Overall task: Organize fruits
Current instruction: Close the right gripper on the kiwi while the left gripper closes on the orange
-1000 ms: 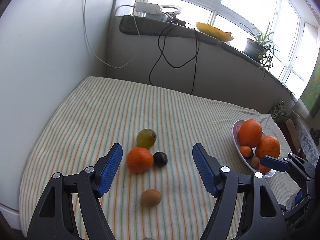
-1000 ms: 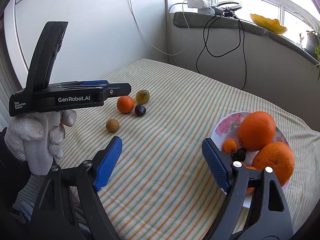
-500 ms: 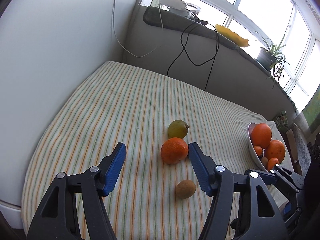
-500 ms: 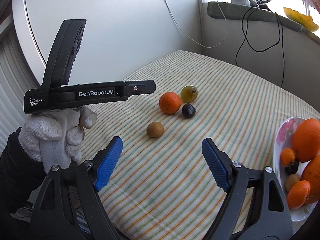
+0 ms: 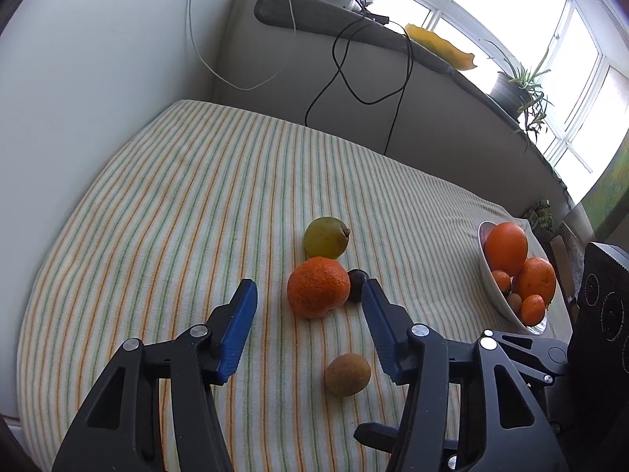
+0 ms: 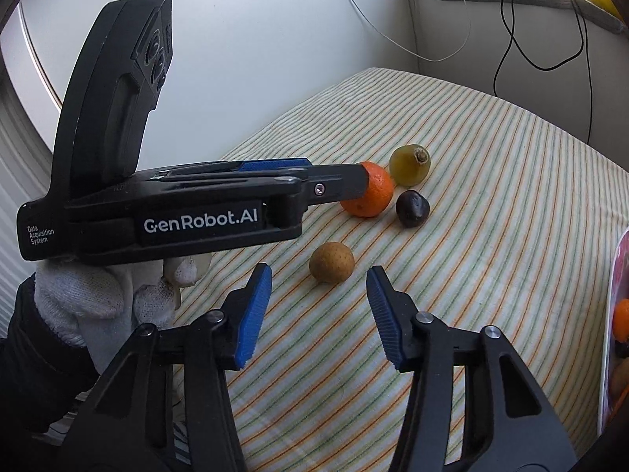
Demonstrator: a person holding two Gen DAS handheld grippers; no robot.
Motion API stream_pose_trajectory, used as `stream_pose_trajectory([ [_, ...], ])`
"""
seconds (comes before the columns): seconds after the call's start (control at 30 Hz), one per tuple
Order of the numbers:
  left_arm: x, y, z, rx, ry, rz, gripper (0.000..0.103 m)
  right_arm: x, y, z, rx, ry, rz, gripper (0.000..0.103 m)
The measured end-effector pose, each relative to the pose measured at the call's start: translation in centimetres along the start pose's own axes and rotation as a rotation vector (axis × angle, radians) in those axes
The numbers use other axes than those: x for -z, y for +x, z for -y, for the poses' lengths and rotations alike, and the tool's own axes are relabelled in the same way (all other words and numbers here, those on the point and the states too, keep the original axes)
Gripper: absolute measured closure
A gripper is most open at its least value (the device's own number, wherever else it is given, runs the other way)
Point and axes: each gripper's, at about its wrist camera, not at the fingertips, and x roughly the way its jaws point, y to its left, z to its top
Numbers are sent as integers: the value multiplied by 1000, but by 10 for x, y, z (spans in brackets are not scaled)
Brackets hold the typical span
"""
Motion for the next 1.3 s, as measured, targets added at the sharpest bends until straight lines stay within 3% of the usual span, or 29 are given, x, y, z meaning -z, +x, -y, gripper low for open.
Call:
stream_pose_trajectory([
  [0.63,-1,17,-3,46,7,-35,67,-12,32,4,38,-12,-45,66],
  [0.77,-2,18,-3,48,4,-29,67,-14,36,4,50,-11,-50,74],
  [1.3,-2,6,-5,41,-13,9,68,-5,12,3,27,-11,-16,74],
])
